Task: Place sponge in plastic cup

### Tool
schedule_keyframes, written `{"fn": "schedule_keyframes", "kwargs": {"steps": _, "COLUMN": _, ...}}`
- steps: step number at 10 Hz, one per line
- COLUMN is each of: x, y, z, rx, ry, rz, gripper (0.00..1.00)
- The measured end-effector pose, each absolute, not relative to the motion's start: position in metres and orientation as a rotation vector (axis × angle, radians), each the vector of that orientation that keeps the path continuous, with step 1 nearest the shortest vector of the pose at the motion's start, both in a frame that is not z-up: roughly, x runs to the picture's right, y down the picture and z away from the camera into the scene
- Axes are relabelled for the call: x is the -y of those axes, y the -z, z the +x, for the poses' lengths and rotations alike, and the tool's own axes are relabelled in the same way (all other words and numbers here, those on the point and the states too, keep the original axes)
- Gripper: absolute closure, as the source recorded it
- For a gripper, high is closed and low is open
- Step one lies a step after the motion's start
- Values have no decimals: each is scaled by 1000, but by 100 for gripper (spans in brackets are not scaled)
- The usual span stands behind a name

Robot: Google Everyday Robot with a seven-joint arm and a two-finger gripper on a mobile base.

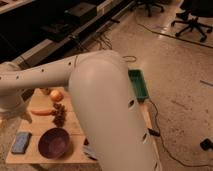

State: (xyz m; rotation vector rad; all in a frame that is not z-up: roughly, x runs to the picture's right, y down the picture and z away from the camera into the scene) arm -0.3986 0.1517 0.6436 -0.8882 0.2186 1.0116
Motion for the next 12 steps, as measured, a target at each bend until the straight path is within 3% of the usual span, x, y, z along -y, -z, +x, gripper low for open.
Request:
{"fn": "schedule_keyframes", "kwargs": {"steps": 7, "x": -175, "y": -682, "z": -396, "rx": -214, "ry": -1062, "rz": -807, "gripper": 35}}
{"fn": "schedule_keyframes", "kwargs": {"steps": 12, "x": -180, "y": -709, "z": -406, "rx": -155, "ry": -1066, "rz": -836, "gripper": 35}}
